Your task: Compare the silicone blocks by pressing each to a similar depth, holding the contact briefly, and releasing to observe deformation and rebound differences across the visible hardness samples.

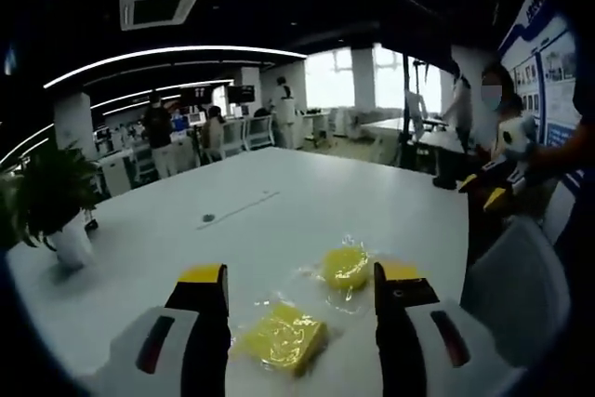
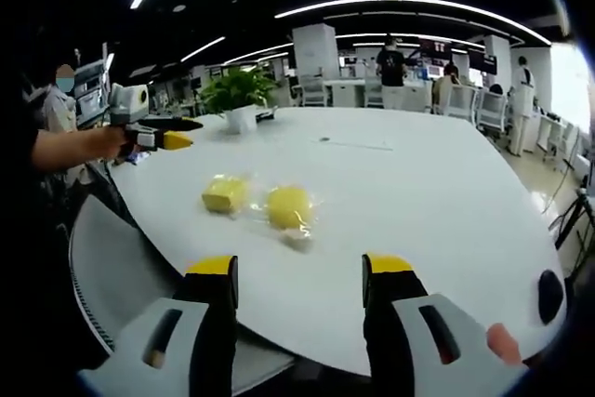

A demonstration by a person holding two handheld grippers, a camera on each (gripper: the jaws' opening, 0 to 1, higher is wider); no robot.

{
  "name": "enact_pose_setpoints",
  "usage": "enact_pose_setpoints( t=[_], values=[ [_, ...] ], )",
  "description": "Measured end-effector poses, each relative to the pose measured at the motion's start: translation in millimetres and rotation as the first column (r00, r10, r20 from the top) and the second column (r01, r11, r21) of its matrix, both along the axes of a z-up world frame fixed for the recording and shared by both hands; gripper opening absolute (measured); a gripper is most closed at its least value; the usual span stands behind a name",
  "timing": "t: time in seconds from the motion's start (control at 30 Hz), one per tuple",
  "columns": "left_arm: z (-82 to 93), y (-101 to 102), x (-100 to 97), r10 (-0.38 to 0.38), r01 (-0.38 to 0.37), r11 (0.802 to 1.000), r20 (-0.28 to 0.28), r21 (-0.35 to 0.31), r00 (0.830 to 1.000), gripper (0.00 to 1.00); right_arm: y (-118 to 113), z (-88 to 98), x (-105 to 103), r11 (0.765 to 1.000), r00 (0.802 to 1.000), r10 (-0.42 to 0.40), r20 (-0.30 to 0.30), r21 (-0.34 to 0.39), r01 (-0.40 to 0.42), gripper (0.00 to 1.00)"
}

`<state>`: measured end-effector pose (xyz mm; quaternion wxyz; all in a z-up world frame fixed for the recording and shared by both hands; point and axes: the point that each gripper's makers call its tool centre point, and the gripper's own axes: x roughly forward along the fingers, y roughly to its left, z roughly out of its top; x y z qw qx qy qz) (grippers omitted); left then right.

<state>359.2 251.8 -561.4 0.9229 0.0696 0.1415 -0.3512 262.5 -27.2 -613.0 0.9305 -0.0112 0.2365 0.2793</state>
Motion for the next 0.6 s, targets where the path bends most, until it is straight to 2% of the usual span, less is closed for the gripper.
enact_pose_setpoints(
  t=[0.2, 0.5, 0.6],
  values=[
    [0.9, 16.0, -14.8, 0.02, -0.02, 1.0, -0.006, 0.001, 1.0, 0.68, 4.4, 1.1, 8.5, 1.0, 1.0, -0.006, 0.019, 0.002, 0.006, 0.5],
    [-7.7, 33.6, -40.7, 0.049, -0.05, 0.999, -0.028, -0.015, 0.998, 0.69, 12.9, 5.9, 24.7, 0.999, 0.997, -0.031, 0.075, 0.014, 0.03, 0.64],
    [-9.6, 38.0, -47.9, 0.054, -0.055, 0.998, -0.031, -0.02, 0.998, 0.7, 10.3, 5.6, 30.9, 0.999, 0.994, -0.051, 0.097, 0.001, 0.051, 0.73]
  ],
)
